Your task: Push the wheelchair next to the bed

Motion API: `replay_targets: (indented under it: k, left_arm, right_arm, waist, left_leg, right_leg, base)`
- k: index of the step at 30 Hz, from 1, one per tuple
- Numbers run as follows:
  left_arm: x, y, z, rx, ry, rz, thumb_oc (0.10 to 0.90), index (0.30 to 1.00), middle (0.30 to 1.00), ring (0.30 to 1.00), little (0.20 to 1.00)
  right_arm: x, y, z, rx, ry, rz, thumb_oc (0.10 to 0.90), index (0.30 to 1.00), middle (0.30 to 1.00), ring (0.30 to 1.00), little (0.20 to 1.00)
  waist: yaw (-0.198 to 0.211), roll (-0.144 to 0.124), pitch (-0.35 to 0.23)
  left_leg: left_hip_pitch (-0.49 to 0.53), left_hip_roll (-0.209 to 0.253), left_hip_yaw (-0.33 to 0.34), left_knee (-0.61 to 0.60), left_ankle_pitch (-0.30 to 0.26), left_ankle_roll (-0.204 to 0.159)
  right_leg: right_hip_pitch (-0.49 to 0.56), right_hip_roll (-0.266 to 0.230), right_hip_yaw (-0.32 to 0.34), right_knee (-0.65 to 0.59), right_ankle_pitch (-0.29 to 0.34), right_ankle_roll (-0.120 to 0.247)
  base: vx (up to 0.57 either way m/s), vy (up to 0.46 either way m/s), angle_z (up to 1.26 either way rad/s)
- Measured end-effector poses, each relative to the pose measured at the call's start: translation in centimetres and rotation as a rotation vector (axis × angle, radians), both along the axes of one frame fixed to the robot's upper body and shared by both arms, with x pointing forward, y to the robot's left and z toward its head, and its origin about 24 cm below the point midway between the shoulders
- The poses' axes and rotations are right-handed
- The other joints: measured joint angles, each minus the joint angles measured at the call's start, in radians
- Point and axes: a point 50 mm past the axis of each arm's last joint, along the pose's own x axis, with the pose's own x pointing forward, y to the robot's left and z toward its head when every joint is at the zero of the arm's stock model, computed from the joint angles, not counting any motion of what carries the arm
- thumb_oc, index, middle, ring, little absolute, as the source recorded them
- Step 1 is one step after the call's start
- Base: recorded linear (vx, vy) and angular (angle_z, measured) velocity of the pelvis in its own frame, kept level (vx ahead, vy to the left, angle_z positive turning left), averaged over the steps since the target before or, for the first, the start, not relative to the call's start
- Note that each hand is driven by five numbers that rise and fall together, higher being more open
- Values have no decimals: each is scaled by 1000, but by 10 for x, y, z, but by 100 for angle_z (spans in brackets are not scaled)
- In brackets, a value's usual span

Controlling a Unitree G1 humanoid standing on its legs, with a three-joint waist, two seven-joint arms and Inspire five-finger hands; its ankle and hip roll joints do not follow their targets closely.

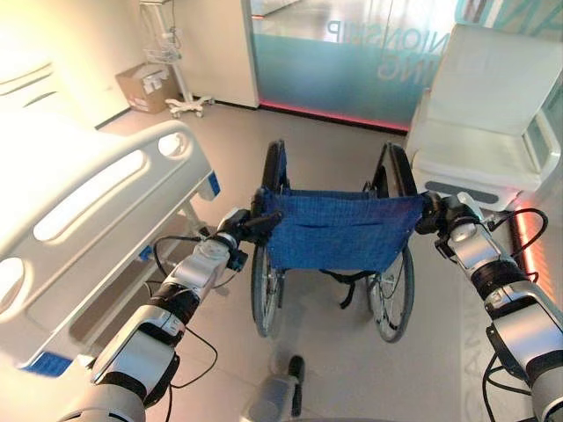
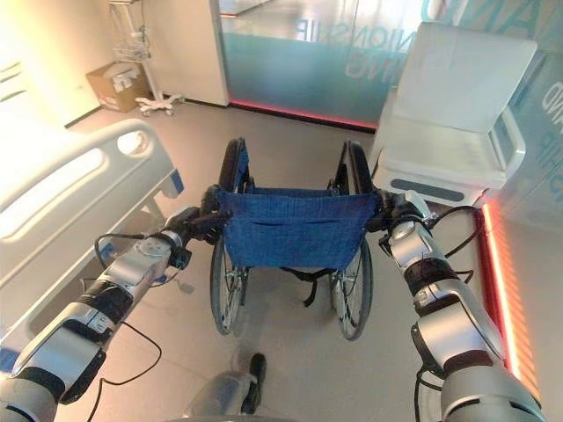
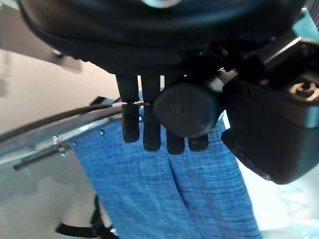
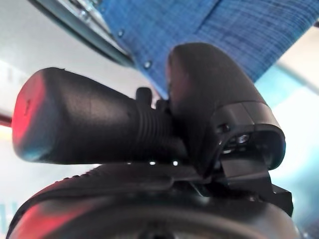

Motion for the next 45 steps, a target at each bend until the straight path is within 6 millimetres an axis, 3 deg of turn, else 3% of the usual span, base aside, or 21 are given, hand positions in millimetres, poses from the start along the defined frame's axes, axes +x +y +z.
replay_targets:
  k: [1, 3, 6, 8, 11, 12, 13, 15, 17, 21, 22, 24, 25, 26, 27, 29, 31, 36, 41, 43, 45]
  left_arm:
    - [3, 0, 5, 5, -11, -1, 400, 300, 300, 300, 300]
    - [8, -1, 9, 32, -14, 2, 400, 300, 300, 300, 300]
    - [9, -1, 6, 95, -2, 22, 400, 300, 300, 300, 300]
    - [8, 0, 1, 113, 14, 39, 400, 300, 300, 300, 300]
    - [8, -2, -3, 134, 25, 40, 400, 300, 300, 300, 300]
    - [9, -2, -5, 133, 34, 37, 400, 300, 300, 300, 300]
    - [8, -3, -7, 132, 42, 39, 400, 300, 300, 300, 300]
    - [6, -4, -11, 118, 49, 23, 400, 300, 300, 300, 300]
    - [4, -8, -13, 102, 42, 11, 400, 300, 300, 300, 300]
    - [7, -19, -7, 75, 6, -12, 400, 300, 300, 300, 300]
    - [8, -20, -7, 71, 5, -8, 400, 300, 300, 300, 300]
    - [8, -20, -8, 75, 10, 0, 400, 300, 300, 300, 300]
    - [7, -19, -10, 76, 12, 8, 400, 300, 300, 300, 300]
    - [6, -19, -12, 78, 18, 20, 400, 300, 300, 300, 300]
    - [6, -23, -15, 62, 17, 34, 400, 300, 300, 300, 300]
    - [5, -27, -15, 35, 6, 46, 400, 300, 300, 300, 300]
    - [2, -27, -16, 13, 2, 44, 400, 300, 300, 300, 300]
    - [-1, -36, -25, 6, 31, 17, 400, 300, 300, 300, 300]
    - [-10, -38, -36, -10, 41, 5, 400, 300, 300, 300, 300]
    - [-11, -38, -37, -10, 46, 4, 400, 300, 300, 300, 300]
    - [-15, -33, -42, -18, 55, 17, 400, 300, 300, 300, 300]
  right_arm:
    - [0, 0, 1, 12, -12, -5, 400, 300, 300, 300, 300]
    - [1, 1, 1, 21, -19, -8, 400, 300, 300, 300, 300]
    - [0, 5, -3, 26, -12, -3, 400, 300, 300, 300, 300]
    - [-3, 7, -11, 33, 6, 0, 400, 300, 300, 300, 300]
    - [-4, 5, -11, 28, 1, 3, 400, 300, 300, 300, 300]
    - [-4, 4, -11, 25, 2, 0, 400, 300, 300, 300, 300]
    - [-5, 3, -12, 24, 7, -4, 400, 300, 300, 300, 300]
    - [-9, 0, -17, 22, 28, -18, 400, 300, 300, 300, 300]
    - [-10, -3, -18, 18, 37, -31, 400, 300, 300, 300, 300]
    - [-10, -14, -7, -7, 10, -43, 400, 300, 300, 300, 300]
    - [-9, -15, -3, -15, -3, -39, 400, 300, 300, 300, 300]
    - [-8, -15, 1, -30, -9, -28, 400, 300, 300, 300, 300]
    - [-6, -14, 2, -38, -7, -18, 400, 300, 300, 300, 300]
    - [-4, -13, 4, -42, -12, -10, 400, 300, 300, 300, 300]
    - [-4, -15, 5, -50, -11, -13, 400, 300, 300, 300, 300]
    - [-2, -16, 10, -60, -20, -13, 400, 300, 300, 300, 300]
    - [-2, -18, 10, -62, -18, -9, 400, 300, 300, 300, 300]
    - [-2, -27, 11, -108, -10, 5, 400, 300, 300, 300, 300]
    - [-4, -27, 3, -107, 13, 8, 400, 300, 300, 300, 300]
    - [-5, -27, 1, -106, 21, 6, 400, 300, 300, 300, 300]
    - [-4, -24, -1, -115, 35, 24, 400, 300, 300, 300, 300]
  waist:
    - [3, 1, -1]
    - [-30, -10, -9]
    - [-54, -4, -16]
    - [-55, 16, -21]
    - [-98, 58, -9]
    - [-124, 54, -7]
    - [-140, 44, -6]
    - [-189, -5, 0]
    - [-192, -27, -5]
    - [-195, -32, -8]
    - [-194, -30, -11]
    - [-192, -26, -13]
    - [-187, -24, -13]
    - [-195, -22, -13]
    - [-198, 2, -15]
    - [-179, 32, -14]
    - [-160, 19, -16]
    - [-143, 4, -16]
    - [-75, -7, -16]
    - [-45, 3, -15]
    - [14, 41, -14]
  left_leg:
    - [3, -2, 3, 1, 17, 44]
    - [29, -34, 7, -11, -6, 69]
    - [105, -69, -50, -68, -7, 91]
    - [165, -68, -129, -108, 4, 88]
    - [214, -69, -257, -114, -10, 70]
    - [232, -88, -295, -117, -18, 57]
    - [238, -97, -298, -120, -40, 30]
    - [250, -100, -143, -82, -114, 62]
    - [267, -124, -162, -61, -136, 77]
    - [279, -120, -222, -37, -162, 55]
    - [292, -115, -287, -29, -184, 30]
    - [310, -95, -318, -18, -217, -3]
    - [317, -82, -311, -14, -229, -21]
    - [319, -55, -283, 5, -258, -60]
    - [317, -10, -243, 10, -272, -65]
    - [314, 64, -182, 23, -281, -93]
    - [298, 95, -123, 63, -243, -138]
    - [199, 164, -35, 231, -169, -183]
    - [85, 88, -45, 86, -148, -206]
    - [35, 66, -47, 6, -102, -225]
    - [-14, 62, -39, -63, -23, -231]
  right_leg:
    - [-50, -10, -6, 113, -12, -8]
    - [-137, -45, 14, 363, 0, 10]
    - [-212, -47, 23, 537, 48, 44]
    - [-255, -5, -5, 460, 22, -2]
    - [-353, 27, -54, 192, 43, -3]
    - [-393, 14, -53, 68, 90, 11]
    - [-406, -5, -43, -3, 126, 16]
    - [-410, -78, -19, -189, 242, 76]
    - [-414, -115, -21, -231, 281, 80]
    - [-397, -123, -19, -255, 332, 69]
    - [-361, -113, -20, -280, 348, 62]
    - [-291, -104, -20, -293, 374, 60]
    - [-281, -100, -30, -285, 408, 55]
    - [-278, -92, -42, -239, 464, 13]
    - [-281, -68, -63, -201, 427, -4]
    - [-302, -23, -91, -120, 354, -39]
    - [-297, -18, -137, -93, 307, -85]
    - [-247, -11, -205, -105, 251, -107]
    - [-157, 30, -201, -212, 253, -105]
    - [-132, 54, -187, -236, 246, -116]
    - [-98, 91, -204, -252, 247, -144]
  base:
    - [288, 195, -22]
    - [351, 209, 2]
    - [352, 104, -13]
    - [337, -37, -19]
    - [346, -134, 22]
    - [316, -145, 63]
    - [391, -190, 92]
    - [384, -209, 84]
    - [295, -193, 37]
    - [452, -405, 40]
    - [381, -418, 25]
    - [411, -478, 31]
    - [417, -495, 48]
    - [421, -492, 56]
    - [486, -566, 63]
    - [369, -435, 34]
    - [245, -286, 35]
    - [270, -277, 36]
    - [265, -137, -7]
    - [336, -79, -46]
    - [333, -24, -94]
